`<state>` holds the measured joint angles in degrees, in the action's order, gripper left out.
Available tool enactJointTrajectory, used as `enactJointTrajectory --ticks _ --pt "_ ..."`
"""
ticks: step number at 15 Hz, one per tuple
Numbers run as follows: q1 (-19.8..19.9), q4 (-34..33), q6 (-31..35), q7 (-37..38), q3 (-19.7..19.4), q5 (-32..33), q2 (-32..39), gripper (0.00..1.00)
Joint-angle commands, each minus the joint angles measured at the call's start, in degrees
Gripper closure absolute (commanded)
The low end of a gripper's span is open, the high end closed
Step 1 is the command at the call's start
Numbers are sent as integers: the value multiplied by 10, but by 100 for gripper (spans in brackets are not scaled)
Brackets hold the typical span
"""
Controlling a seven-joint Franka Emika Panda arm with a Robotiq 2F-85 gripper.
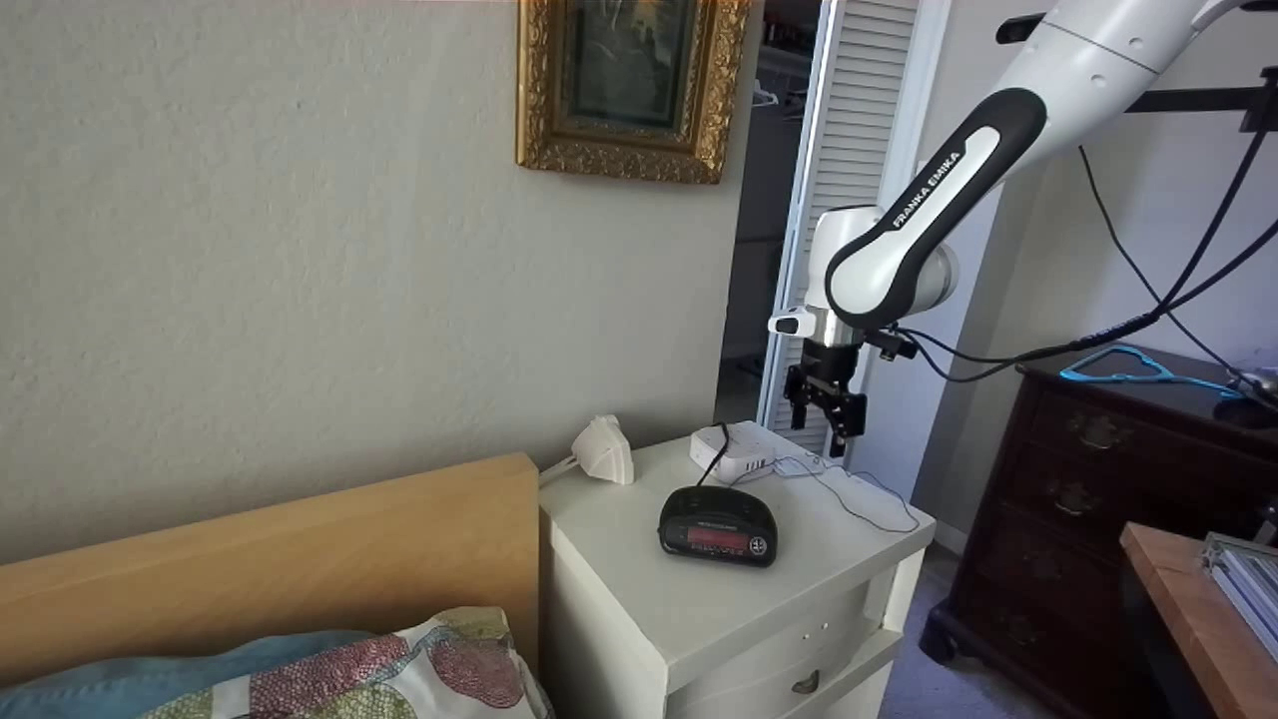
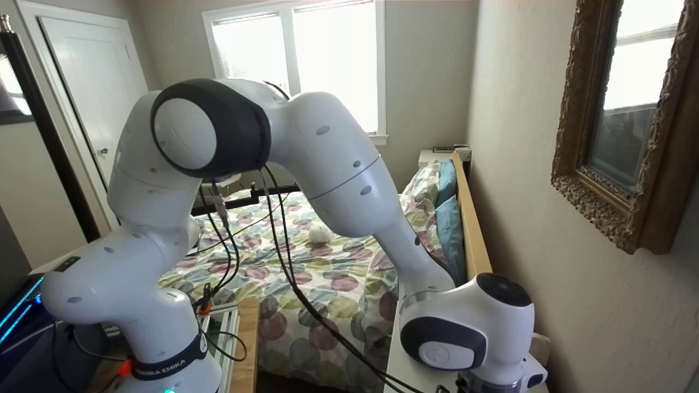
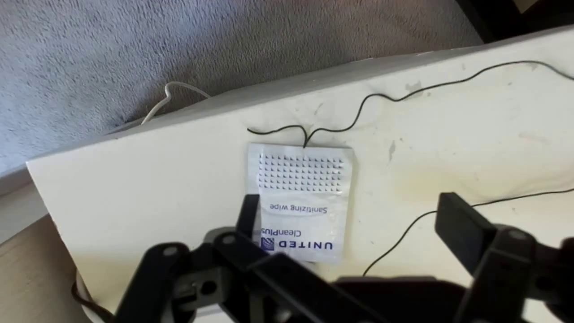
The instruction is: Move the paper to the left
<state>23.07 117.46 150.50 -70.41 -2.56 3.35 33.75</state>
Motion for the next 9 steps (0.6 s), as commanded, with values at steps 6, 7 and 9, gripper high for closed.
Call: enactJointTrajectory --ticks 6,7,9 --pt "46 -61 0 -94 37 -16 62 0" --pt "49 -65 -2 -100 40 -17 67 0" --pt "52 -70 0 -105 45 -19 78 0"
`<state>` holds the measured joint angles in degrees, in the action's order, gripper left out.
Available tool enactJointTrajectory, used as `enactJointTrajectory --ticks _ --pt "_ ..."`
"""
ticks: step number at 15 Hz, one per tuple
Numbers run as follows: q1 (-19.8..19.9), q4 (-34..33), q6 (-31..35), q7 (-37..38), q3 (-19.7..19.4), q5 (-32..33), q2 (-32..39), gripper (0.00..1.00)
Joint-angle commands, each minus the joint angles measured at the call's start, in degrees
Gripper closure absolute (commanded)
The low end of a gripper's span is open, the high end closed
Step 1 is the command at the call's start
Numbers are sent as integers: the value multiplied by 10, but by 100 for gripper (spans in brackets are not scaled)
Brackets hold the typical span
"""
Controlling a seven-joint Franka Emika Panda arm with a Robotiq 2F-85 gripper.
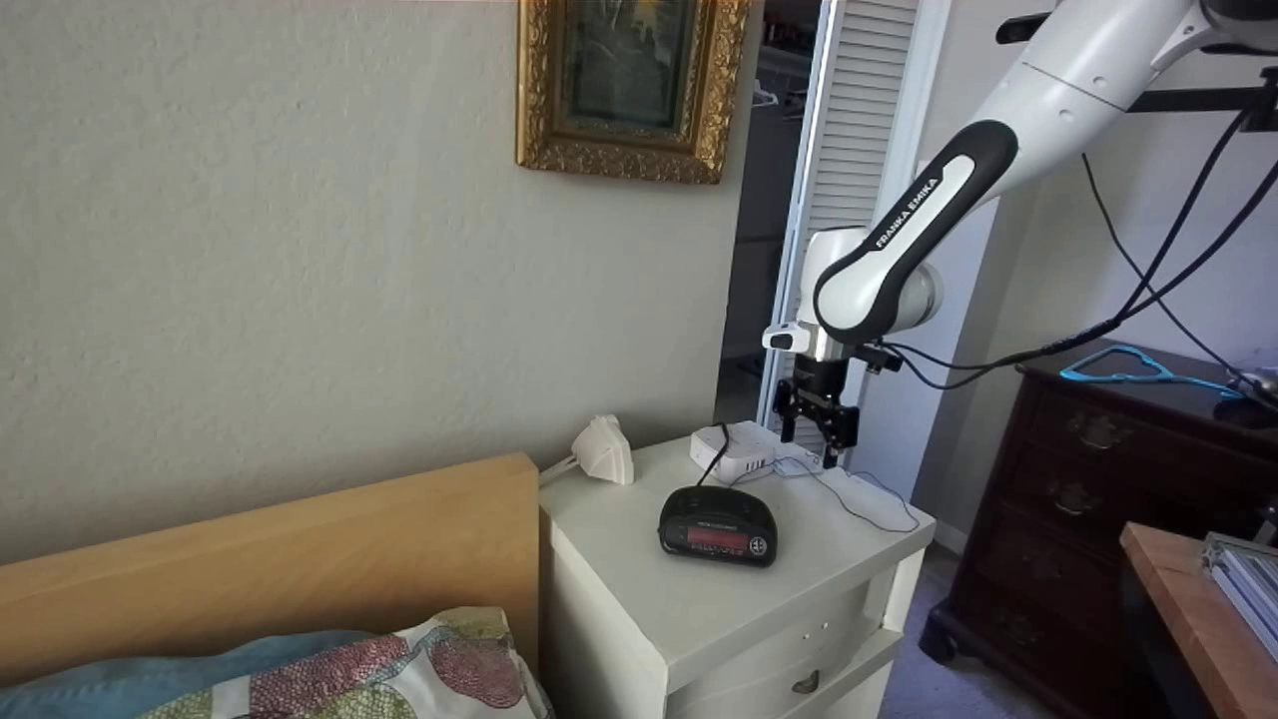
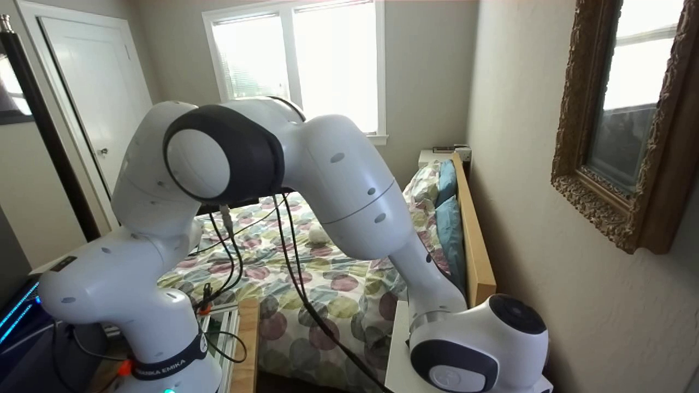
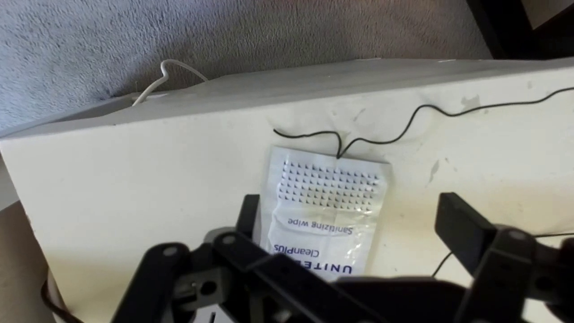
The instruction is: Move the paper to the left
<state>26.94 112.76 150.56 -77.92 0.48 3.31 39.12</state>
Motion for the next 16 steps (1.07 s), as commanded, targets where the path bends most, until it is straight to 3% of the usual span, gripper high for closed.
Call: enactJointTrajectory --ticks 1,15,16 --pt "17 -26 1 -34 19 -21 29 0" --pt "27 -46 13 -48 30 -20 55 2" --pt "27 -46 14 -49 31 -21 55 26"
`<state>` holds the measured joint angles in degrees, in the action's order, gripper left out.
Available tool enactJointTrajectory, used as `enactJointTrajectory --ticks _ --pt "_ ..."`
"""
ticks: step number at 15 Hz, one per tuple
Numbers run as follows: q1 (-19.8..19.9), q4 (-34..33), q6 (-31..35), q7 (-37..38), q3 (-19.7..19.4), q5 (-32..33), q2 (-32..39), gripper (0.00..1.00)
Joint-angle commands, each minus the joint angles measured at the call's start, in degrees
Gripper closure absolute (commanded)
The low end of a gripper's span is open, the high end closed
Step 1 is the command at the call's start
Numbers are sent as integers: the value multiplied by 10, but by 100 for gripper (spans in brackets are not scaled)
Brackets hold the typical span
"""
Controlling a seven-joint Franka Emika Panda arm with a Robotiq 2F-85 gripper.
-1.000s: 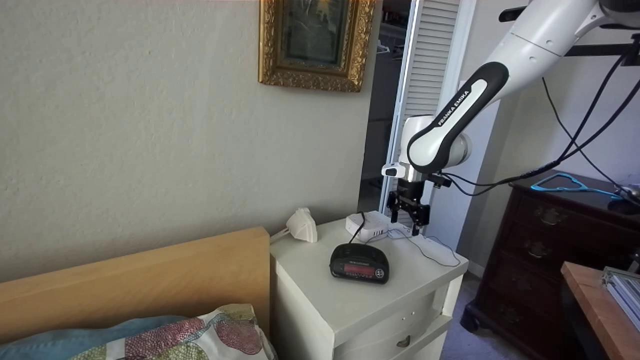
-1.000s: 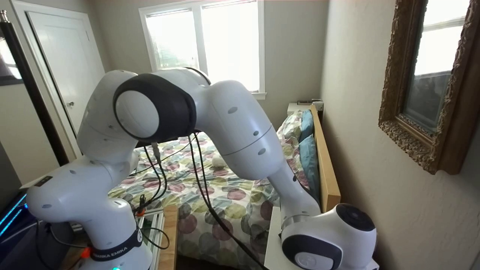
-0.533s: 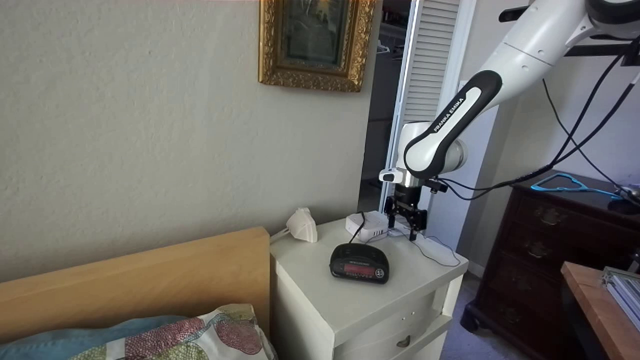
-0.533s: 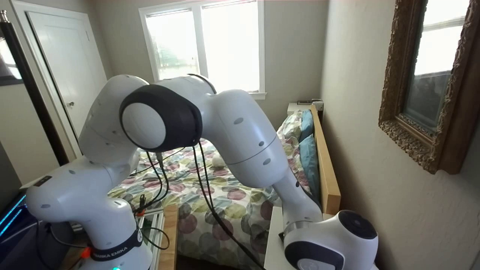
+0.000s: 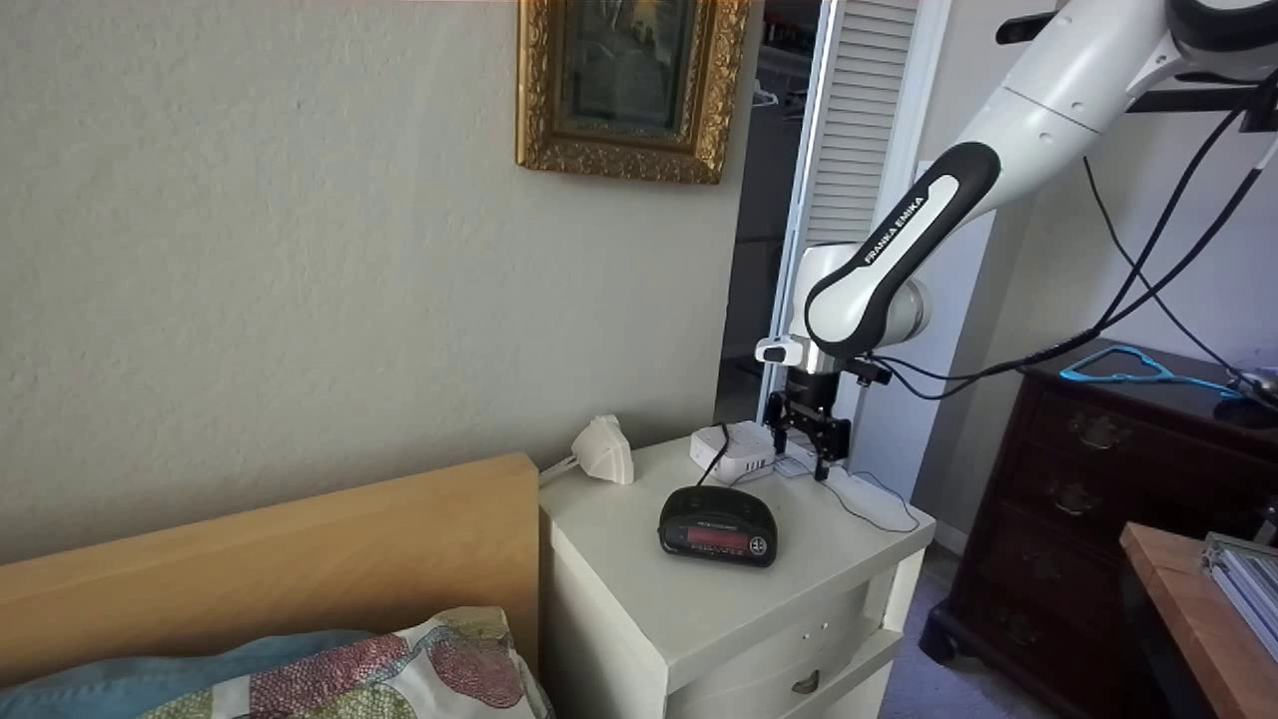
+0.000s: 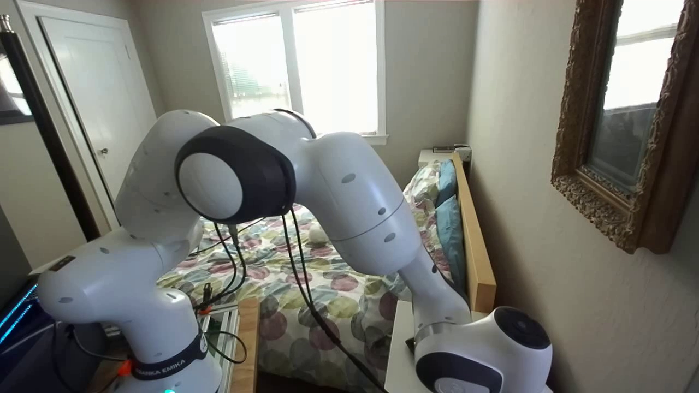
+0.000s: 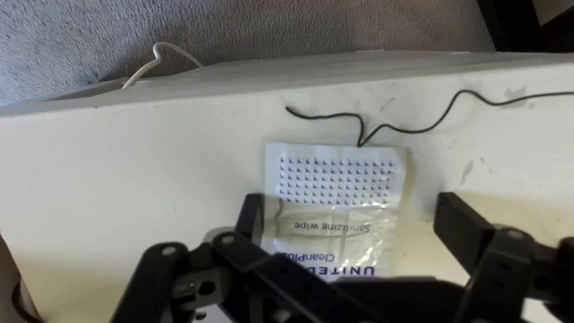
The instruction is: Move the paper to the left
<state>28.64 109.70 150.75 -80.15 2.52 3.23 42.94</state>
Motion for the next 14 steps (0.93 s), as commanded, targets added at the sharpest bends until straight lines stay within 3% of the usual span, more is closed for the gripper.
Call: enactJointTrajectory --ticks 1,11,14 --pt "11 -15 12 -28 11 -20 17 26" --pt "14 -21 12 -35 14 -21 11 93" --pt "2 -16 1 -15 3 -17 1 100"
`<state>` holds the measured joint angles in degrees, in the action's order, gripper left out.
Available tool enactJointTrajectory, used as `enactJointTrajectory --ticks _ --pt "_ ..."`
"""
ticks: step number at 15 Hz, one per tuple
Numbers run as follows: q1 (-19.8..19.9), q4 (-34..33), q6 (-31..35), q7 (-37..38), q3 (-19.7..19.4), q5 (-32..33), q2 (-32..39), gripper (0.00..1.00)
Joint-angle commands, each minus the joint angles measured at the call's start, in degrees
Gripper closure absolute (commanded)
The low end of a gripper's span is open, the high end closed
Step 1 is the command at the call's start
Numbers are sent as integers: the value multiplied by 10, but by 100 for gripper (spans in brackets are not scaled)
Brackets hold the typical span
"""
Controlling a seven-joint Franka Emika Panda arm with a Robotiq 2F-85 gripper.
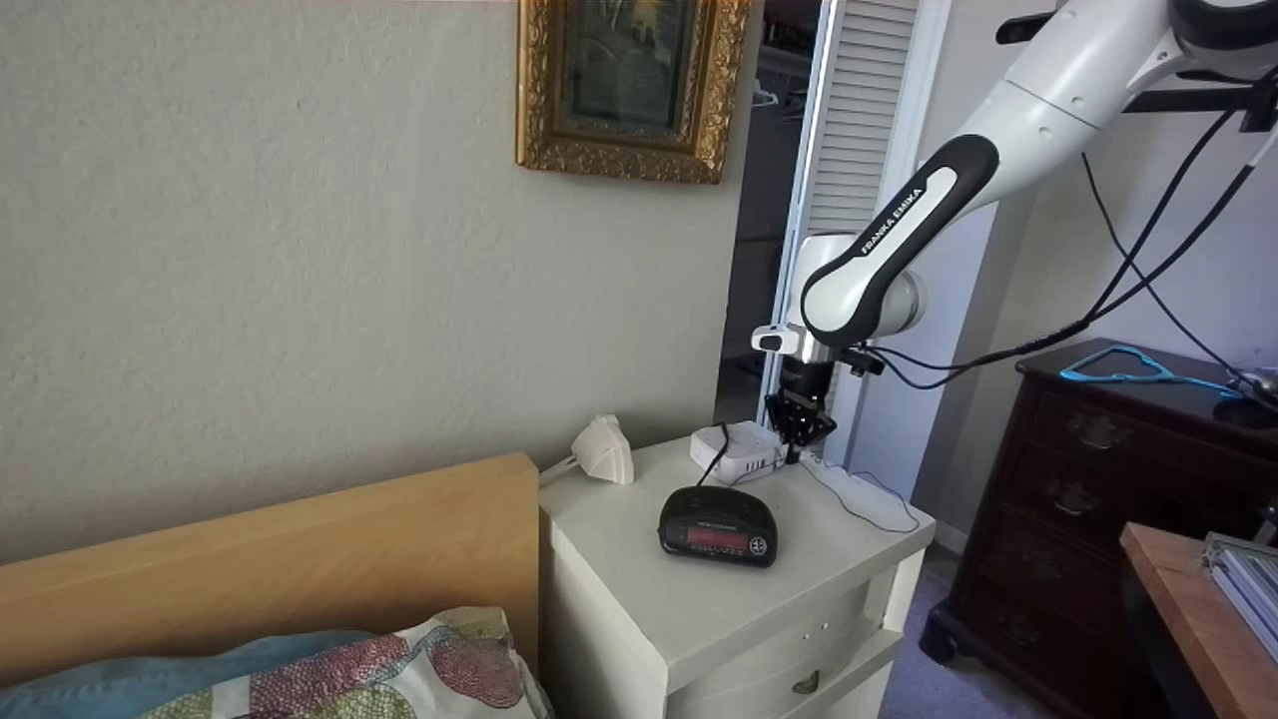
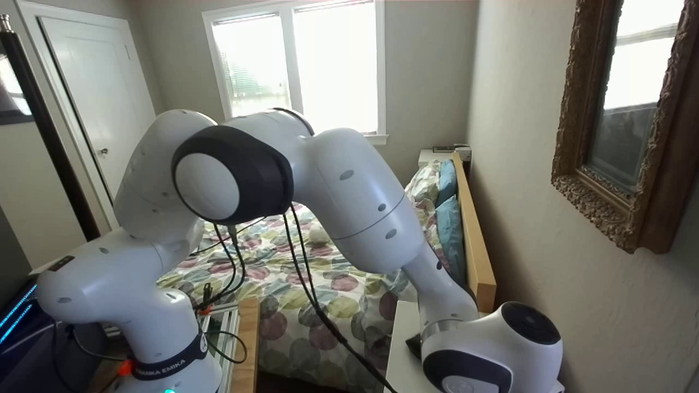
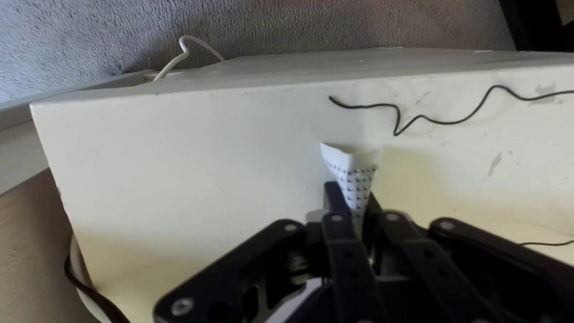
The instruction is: Move the paper to the left
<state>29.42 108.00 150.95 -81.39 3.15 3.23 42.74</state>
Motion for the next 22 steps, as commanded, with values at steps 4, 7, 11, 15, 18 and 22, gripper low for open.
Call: enactJointTrajectory --ticks 4,7,11,15,18,22 --pt "-35 13 -9 55 -29 -9 -23 96" --pt "-40 22 -21 79 -30 -12 -50 96" --pt "-41 20 -71 78 -20 -19 -87 96" --pt "-61 15 -103 78 -19 -24 -112 96" --pt "-87 11 -90 95 -19 -25 -113 96" --pt "-120 5 -76 115 -13 -18 -104 96"
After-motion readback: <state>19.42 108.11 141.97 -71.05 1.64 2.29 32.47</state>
